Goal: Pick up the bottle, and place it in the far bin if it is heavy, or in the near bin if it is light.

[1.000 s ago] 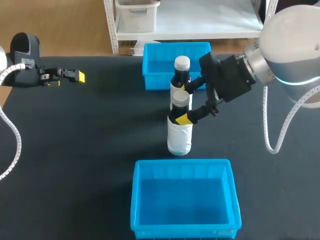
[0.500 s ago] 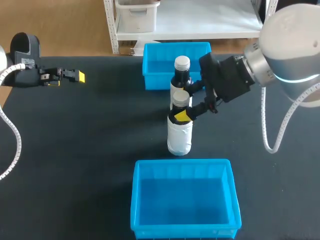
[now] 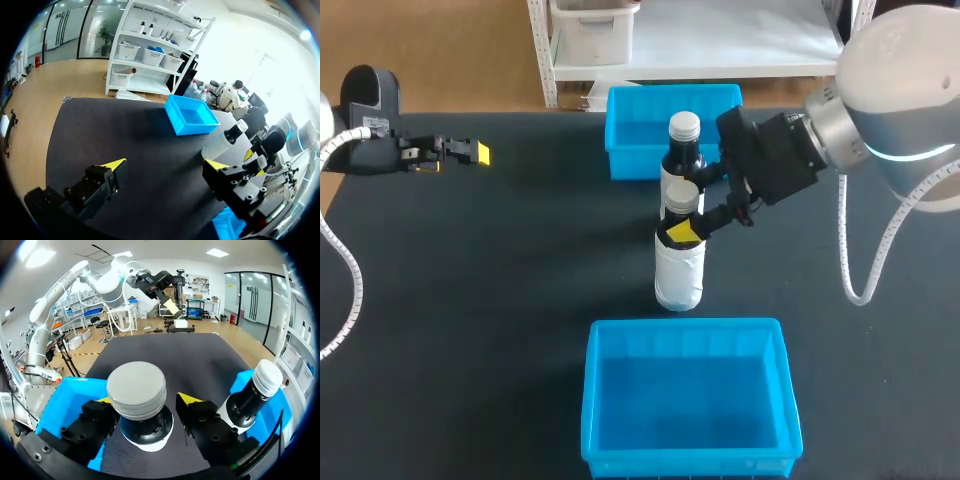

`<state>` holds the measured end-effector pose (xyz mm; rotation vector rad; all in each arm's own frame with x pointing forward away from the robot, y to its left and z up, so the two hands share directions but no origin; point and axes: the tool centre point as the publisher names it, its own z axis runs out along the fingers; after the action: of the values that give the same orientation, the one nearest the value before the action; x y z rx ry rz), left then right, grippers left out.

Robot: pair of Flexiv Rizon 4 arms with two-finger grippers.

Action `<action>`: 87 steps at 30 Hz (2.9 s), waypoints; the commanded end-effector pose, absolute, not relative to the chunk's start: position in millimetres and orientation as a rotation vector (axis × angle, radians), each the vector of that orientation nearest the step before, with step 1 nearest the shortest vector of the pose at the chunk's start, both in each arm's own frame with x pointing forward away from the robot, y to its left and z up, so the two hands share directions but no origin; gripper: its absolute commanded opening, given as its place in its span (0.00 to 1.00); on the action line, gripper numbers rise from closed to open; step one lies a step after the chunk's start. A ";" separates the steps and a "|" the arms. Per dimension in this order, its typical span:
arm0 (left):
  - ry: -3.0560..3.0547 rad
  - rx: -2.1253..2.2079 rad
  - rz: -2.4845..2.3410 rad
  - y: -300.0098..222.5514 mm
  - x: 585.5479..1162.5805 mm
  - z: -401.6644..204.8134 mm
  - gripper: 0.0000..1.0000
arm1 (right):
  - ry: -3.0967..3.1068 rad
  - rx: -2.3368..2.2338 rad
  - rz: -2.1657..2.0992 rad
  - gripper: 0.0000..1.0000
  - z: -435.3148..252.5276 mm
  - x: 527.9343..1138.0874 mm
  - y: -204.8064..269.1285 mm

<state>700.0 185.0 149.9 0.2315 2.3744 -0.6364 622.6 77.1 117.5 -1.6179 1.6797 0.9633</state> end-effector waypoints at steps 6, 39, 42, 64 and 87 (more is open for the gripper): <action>2.374 0.231 -0.636 185.0 700.0 150.0 1.00 | 1.679 -1.610 0.961 0.71 117.5 626.0 76.4; 2.374 0.231 -0.636 185.0 700.0 150.0 1.00 | 1.655 -1.620 0.973 0.00 118.7 622.5 78.1; 2.374 0.231 -0.636 185.0 700.0 150.0 1.00 | 1.649 -1.621 0.968 0.00 120.9 621.7 77.1; 2.374 0.231 -0.636 185.0 700.0 150.0 1.00 | 1.661 -1.639 0.808 0.00 189.9 620.9 27.4; 2.374 0.231 -0.636 185.0 700.0 150.0 1.00 | 1.751 -1.539 0.775 0.00 225.1 696.0 -96.3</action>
<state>700.0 184.9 149.9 0.2315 2.3744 -0.6364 683.0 -86.4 218.5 -1.5231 1.7571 0.7422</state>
